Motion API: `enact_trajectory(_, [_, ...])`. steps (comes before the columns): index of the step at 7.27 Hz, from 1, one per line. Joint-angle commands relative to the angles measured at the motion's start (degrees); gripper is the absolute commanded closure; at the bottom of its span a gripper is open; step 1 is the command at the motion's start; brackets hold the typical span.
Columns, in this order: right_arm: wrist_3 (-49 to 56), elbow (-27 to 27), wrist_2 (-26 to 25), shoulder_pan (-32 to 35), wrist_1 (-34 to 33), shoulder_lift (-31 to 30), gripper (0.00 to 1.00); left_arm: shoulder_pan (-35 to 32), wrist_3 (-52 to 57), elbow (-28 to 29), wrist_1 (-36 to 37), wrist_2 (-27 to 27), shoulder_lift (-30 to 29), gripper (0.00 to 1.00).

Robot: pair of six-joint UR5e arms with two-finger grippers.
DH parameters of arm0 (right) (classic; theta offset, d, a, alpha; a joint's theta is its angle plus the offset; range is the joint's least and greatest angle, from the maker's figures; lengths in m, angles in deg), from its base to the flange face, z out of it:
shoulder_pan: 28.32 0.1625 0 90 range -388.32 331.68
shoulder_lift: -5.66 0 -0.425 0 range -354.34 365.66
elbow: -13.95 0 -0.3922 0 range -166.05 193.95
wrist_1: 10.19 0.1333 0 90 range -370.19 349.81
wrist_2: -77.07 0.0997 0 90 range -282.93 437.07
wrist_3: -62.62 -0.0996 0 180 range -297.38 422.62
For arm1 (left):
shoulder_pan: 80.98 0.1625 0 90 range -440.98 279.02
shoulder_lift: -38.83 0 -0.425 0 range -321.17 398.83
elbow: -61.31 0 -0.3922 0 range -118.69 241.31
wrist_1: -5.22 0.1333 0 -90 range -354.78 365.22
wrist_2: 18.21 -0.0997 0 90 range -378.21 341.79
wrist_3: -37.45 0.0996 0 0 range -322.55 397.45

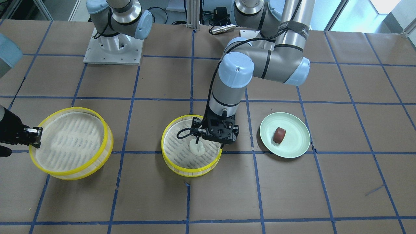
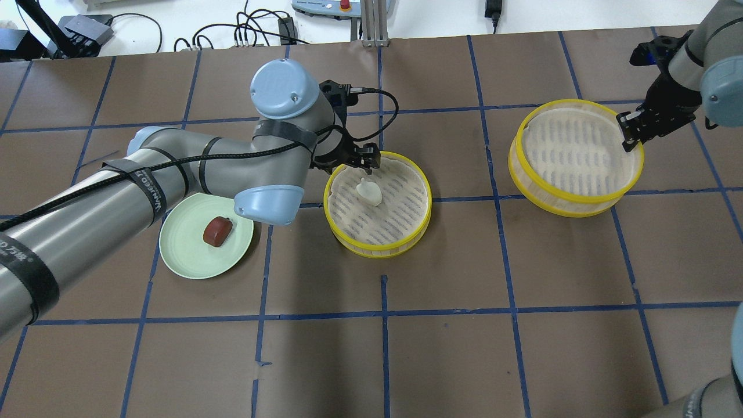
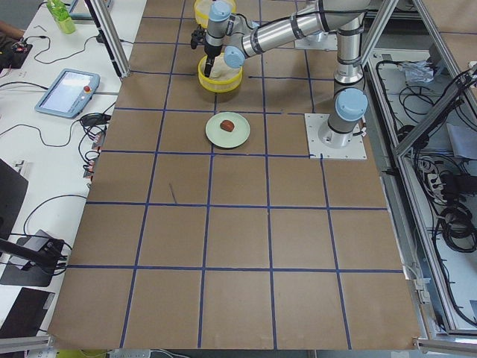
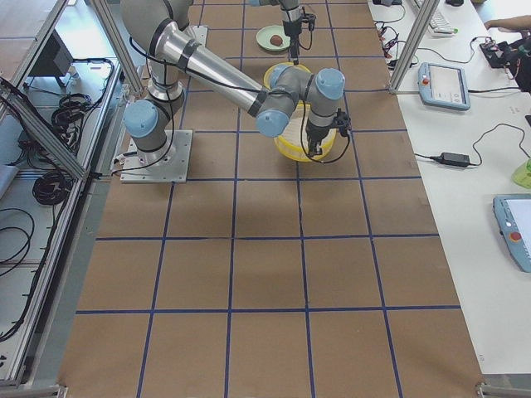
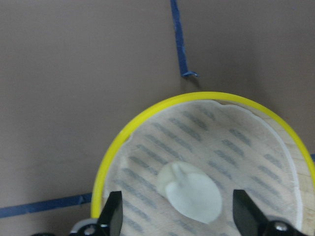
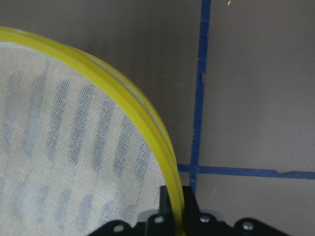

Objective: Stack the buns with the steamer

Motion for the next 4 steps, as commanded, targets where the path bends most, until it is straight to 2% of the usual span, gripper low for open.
enact_trajectory(1, [-13.03, -0.07, -0.23, 10.81, -0.17, -0.82, 0.84, 10.02, 17.06, -4.28, -2.14, -0.81, 5.20, 0.00])
enact_trajectory(3, [-27.54, -0.16, 0.82, 19.70, -0.26, -0.82, 0.84, 20.91, 27.74, -10.76, -2.23, -0.21, 5.48, 0.00])
enact_trajectory(4, [-34.75, -0.51, 3.52, 24.44, -1.22, -0.39, 0.85, 21.83, 27.43, -12.28, -2.23, -0.64, 5.05, 0.00])
